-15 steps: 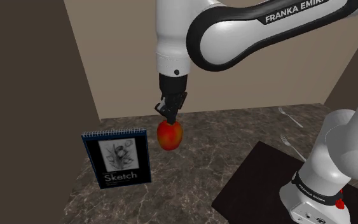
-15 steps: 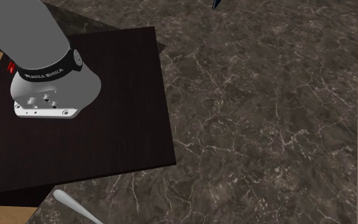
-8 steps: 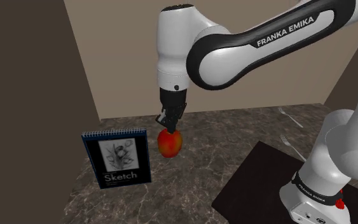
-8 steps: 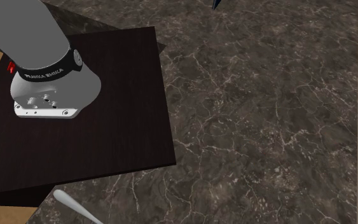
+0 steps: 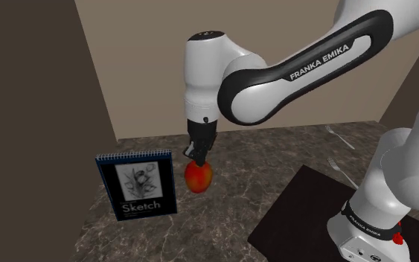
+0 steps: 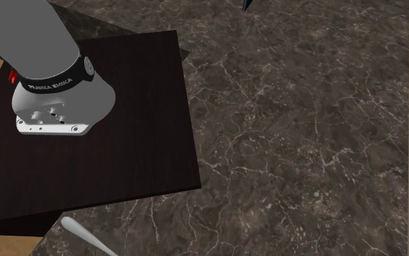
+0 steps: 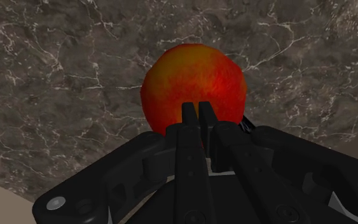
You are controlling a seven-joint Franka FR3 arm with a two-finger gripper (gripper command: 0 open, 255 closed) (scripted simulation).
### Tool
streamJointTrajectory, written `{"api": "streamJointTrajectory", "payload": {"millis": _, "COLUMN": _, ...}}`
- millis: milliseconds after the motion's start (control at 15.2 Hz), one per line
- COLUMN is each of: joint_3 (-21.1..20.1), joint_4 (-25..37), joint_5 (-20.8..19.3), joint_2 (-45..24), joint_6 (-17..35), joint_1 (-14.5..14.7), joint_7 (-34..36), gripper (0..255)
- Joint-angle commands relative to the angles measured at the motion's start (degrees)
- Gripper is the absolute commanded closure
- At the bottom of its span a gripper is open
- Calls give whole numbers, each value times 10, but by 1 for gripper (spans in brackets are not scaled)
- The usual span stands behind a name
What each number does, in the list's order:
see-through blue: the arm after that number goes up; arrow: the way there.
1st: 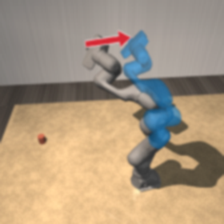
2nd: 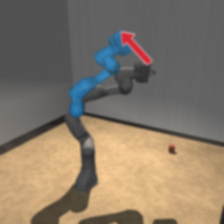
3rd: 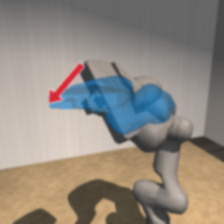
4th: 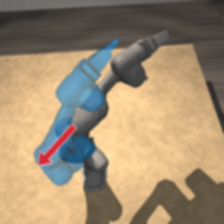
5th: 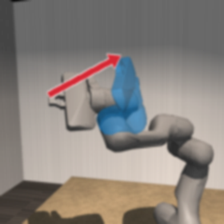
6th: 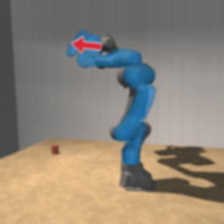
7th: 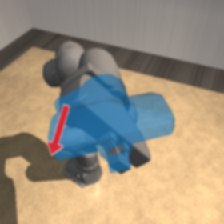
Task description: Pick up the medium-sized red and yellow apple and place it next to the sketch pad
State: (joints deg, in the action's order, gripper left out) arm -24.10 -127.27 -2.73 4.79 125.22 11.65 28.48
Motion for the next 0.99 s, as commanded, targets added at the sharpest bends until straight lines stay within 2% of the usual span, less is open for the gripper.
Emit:
{"api": "streamJointTrajectory", "payload": {"millis": 0, "joint_3": -1, "joint_4": -10, "joint_5": -4, "joint_2": -7, "joint_6": 16, "joint_1": 0, "joint_7": 4, "gripper": 255}}
{"api": "streamJointTrajectory", "payload": {"millis": 924, "joint_3": -2, "joint_4": -55, "joint_5": -51, "joint_2": -75, "joint_6": 121, "joint_1": 0, "joint_7": 43, "gripper": 255}}
